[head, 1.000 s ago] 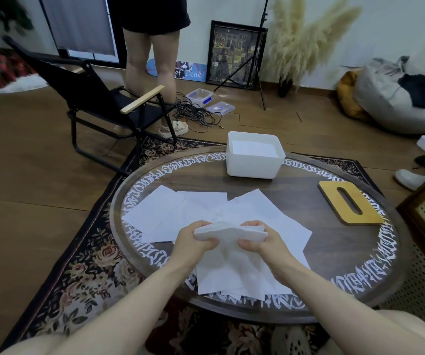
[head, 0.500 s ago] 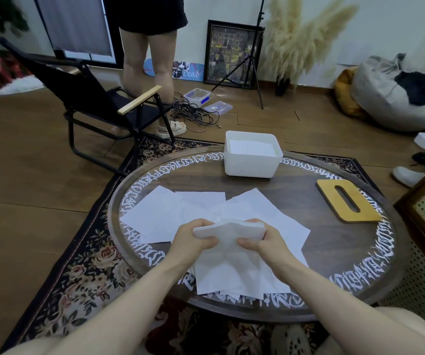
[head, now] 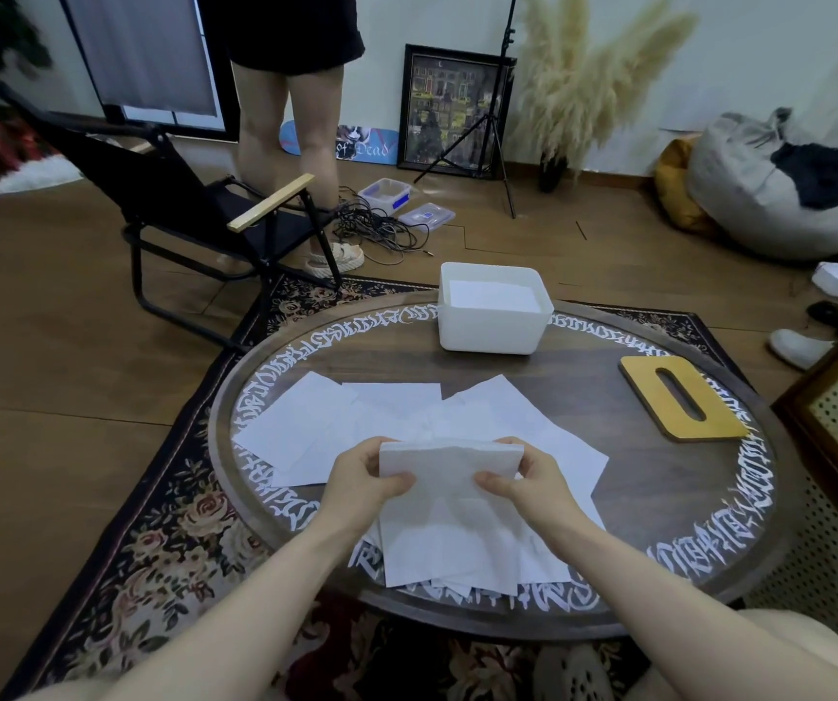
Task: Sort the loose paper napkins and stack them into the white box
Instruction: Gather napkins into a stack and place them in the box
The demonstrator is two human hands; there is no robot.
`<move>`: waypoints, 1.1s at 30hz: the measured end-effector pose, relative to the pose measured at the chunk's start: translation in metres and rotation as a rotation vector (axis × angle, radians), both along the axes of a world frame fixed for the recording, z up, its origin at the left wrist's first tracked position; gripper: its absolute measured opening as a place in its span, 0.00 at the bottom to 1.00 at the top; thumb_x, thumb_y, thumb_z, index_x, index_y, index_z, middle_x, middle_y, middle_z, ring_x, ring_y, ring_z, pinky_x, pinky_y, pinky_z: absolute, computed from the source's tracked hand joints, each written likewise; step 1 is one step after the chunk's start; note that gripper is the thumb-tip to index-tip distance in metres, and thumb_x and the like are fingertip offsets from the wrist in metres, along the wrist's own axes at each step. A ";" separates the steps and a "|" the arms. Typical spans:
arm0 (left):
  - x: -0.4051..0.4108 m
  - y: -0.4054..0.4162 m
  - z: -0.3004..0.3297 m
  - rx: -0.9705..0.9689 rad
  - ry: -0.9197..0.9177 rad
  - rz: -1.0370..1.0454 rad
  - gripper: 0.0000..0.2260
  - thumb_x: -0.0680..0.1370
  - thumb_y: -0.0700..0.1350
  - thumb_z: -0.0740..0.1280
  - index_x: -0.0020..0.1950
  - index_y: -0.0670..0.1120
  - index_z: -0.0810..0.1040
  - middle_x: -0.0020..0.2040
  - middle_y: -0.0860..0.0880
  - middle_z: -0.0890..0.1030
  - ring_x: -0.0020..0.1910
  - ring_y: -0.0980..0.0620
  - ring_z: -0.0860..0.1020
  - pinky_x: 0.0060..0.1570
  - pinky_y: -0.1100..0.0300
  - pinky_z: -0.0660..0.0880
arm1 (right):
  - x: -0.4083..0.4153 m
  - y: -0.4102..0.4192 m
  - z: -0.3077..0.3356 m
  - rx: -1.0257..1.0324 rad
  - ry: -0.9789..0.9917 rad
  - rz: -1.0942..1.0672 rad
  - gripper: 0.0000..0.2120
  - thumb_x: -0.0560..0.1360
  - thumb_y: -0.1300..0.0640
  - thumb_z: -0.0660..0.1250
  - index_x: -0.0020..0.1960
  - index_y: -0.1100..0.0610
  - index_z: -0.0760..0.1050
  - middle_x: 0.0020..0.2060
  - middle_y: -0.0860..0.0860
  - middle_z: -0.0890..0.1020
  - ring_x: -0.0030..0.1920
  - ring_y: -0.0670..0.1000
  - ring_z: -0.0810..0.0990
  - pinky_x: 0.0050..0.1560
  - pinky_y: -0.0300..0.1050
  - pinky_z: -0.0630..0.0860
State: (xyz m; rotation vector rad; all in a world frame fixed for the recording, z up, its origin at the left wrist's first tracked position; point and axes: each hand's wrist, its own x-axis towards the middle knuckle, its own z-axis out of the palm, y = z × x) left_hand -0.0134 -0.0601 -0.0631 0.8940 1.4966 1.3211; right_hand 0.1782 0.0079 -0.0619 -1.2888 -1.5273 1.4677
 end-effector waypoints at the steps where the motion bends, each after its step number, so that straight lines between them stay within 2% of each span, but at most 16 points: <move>1: -0.001 -0.001 -0.001 0.000 0.011 -0.003 0.15 0.70 0.24 0.68 0.42 0.44 0.79 0.37 0.52 0.82 0.35 0.60 0.79 0.37 0.67 0.76 | 0.001 0.000 -0.001 -0.001 -0.007 0.001 0.09 0.70 0.71 0.70 0.47 0.60 0.78 0.42 0.51 0.82 0.42 0.47 0.80 0.39 0.34 0.76; 4: -0.005 -0.003 -0.006 0.003 0.030 -0.004 0.15 0.70 0.24 0.68 0.43 0.44 0.80 0.39 0.52 0.83 0.36 0.62 0.80 0.39 0.66 0.77 | 0.001 0.000 -0.001 -0.005 -0.031 -0.001 0.11 0.71 0.72 0.70 0.48 0.57 0.79 0.44 0.50 0.83 0.44 0.47 0.80 0.38 0.30 0.75; 9: -0.007 -0.005 -0.015 -0.015 0.073 -0.019 0.14 0.71 0.26 0.68 0.44 0.46 0.81 0.43 0.51 0.84 0.43 0.56 0.81 0.43 0.64 0.78 | 0.002 -0.003 -0.003 -0.022 -0.077 0.006 0.11 0.72 0.72 0.69 0.48 0.58 0.78 0.41 0.46 0.82 0.41 0.42 0.79 0.34 0.27 0.73; 11: -0.006 -0.004 -0.015 -0.019 0.100 -0.013 0.14 0.72 0.28 0.69 0.44 0.48 0.81 0.44 0.52 0.84 0.43 0.56 0.81 0.43 0.64 0.78 | 0.003 -0.003 -0.005 -0.022 -0.104 0.005 0.10 0.72 0.70 0.69 0.47 0.56 0.79 0.42 0.46 0.83 0.42 0.46 0.81 0.35 0.29 0.75; 13: -0.006 -0.002 -0.015 -0.031 0.107 0.010 0.12 0.73 0.30 0.69 0.43 0.48 0.81 0.44 0.50 0.84 0.44 0.53 0.82 0.46 0.59 0.80 | 0.004 -0.002 -0.006 -0.025 -0.117 -0.008 0.10 0.73 0.69 0.69 0.48 0.56 0.80 0.43 0.47 0.84 0.44 0.49 0.83 0.39 0.33 0.78; 17: -0.007 0.002 -0.013 -0.050 0.122 0.062 0.09 0.72 0.31 0.70 0.39 0.45 0.80 0.40 0.46 0.84 0.41 0.48 0.81 0.47 0.50 0.78 | 0.003 -0.002 -0.005 -0.042 -0.117 -0.048 0.06 0.73 0.68 0.69 0.45 0.59 0.80 0.38 0.49 0.85 0.39 0.50 0.83 0.38 0.40 0.79; 19: -0.006 0.004 -0.012 -0.052 0.112 0.076 0.08 0.71 0.31 0.71 0.40 0.43 0.80 0.40 0.45 0.84 0.40 0.47 0.81 0.44 0.51 0.78 | 0.003 -0.001 -0.002 -0.035 -0.119 -0.066 0.05 0.73 0.67 0.69 0.44 0.59 0.80 0.37 0.50 0.84 0.38 0.48 0.82 0.37 0.39 0.79; 22: -0.003 0.006 -0.005 -0.045 0.092 0.121 0.07 0.73 0.32 0.70 0.43 0.43 0.79 0.39 0.45 0.82 0.38 0.48 0.79 0.35 0.60 0.75 | 0.002 -0.003 0.003 -0.020 -0.080 -0.087 0.05 0.74 0.67 0.68 0.43 0.58 0.79 0.32 0.46 0.82 0.31 0.43 0.79 0.34 0.36 0.76; 25: 0.003 0.010 0.008 -0.033 0.009 0.167 0.07 0.75 0.33 0.69 0.48 0.44 0.77 0.39 0.45 0.80 0.30 0.47 0.79 0.28 0.61 0.73 | 0.003 0.000 0.010 -0.001 -0.044 -0.105 0.06 0.75 0.66 0.68 0.45 0.57 0.78 0.29 0.45 0.80 0.27 0.44 0.74 0.37 0.38 0.71; 29: 0.014 0.018 0.023 -0.004 -0.050 0.197 0.09 0.76 0.33 0.67 0.49 0.47 0.76 0.38 0.47 0.78 0.24 0.51 0.77 0.27 0.60 0.73 | 0.009 0.005 0.022 0.079 -0.028 -0.139 0.06 0.75 0.63 0.68 0.46 0.53 0.76 0.32 0.53 0.74 0.27 0.46 0.73 0.37 0.41 0.67; 31: 0.018 0.022 0.030 0.007 -0.039 0.205 0.09 0.76 0.34 0.67 0.53 0.45 0.76 0.41 0.45 0.77 0.24 0.52 0.76 0.26 0.61 0.72 | 0.012 0.008 0.030 0.174 -0.062 -0.123 0.07 0.76 0.62 0.67 0.47 0.50 0.75 0.29 0.53 0.74 0.29 0.47 0.72 0.35 0.37 0.69; 33: 0.021 0.029 0.039 0.018 -0.030 0.216 0.09 0.76 0.35 0.67 0.54 0.44 0.76 0.41 0.45 0.78 0.23 0.53 0.76 0.26 0.61 0.71 | 0.014 0.013 0.038 0.236 -0.098 -0.108 0.06 0.77 0.60 0.66 0.51 0.51 0.75 0.34 0.62 0.76 0.32 0.48 0.74 0.34 0.36 0.71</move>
